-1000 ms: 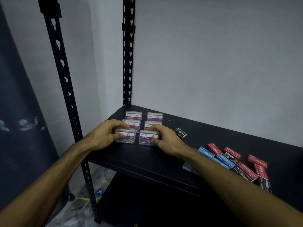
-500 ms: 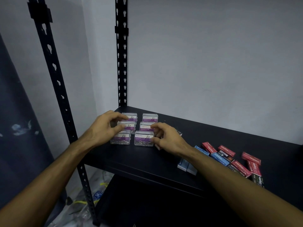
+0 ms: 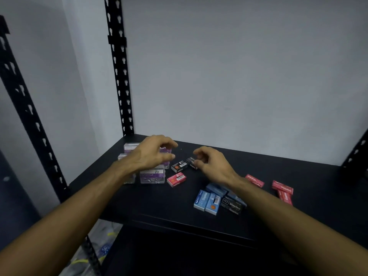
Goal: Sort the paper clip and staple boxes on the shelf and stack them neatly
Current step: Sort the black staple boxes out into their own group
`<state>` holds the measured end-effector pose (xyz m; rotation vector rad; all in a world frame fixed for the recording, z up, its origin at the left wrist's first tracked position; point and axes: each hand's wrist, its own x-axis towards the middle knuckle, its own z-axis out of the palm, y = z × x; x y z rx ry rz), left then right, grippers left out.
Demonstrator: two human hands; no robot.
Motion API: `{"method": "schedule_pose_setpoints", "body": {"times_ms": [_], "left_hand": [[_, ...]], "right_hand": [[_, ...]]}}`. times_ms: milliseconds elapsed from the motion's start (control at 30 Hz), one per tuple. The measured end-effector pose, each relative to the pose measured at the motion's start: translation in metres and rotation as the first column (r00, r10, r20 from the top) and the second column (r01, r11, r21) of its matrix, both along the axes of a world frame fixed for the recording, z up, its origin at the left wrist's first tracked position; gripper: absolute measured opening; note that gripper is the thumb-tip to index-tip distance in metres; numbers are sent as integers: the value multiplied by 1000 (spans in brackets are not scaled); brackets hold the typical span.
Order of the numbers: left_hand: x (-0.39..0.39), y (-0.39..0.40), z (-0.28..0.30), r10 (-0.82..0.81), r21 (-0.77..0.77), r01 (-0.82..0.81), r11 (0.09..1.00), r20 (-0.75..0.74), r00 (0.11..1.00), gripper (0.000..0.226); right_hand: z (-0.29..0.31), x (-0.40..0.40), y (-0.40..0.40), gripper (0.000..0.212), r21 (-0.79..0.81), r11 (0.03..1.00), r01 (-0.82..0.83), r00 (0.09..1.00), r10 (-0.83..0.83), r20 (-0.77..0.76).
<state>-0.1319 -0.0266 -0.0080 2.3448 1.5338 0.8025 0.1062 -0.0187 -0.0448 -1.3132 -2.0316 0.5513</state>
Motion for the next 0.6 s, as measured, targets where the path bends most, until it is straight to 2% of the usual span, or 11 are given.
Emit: {"method": "schedule_pose_setpoints", "body": {"times_ms": [200,333,467,600], "left_hand": [[25,28,-9,-46,-134,25,991,-161,986,43],[30,39,-16,-60,-142,18,990,-297,953,44],[37,44,-17,-59,-78,24,997,-483,874,43],[43,47,-21,-43,-45,19,999,-627,778,45]], "right_hand": [[-10,10,18,29,-10,997,74,994,-73,81],[-15,6,29,37,-45,993,106,976,-96,193],[-18,-2,36,48,-26,991,134,934,-118,338],[-21,-5,40,48,16,990,140,896,-133,423]]}}
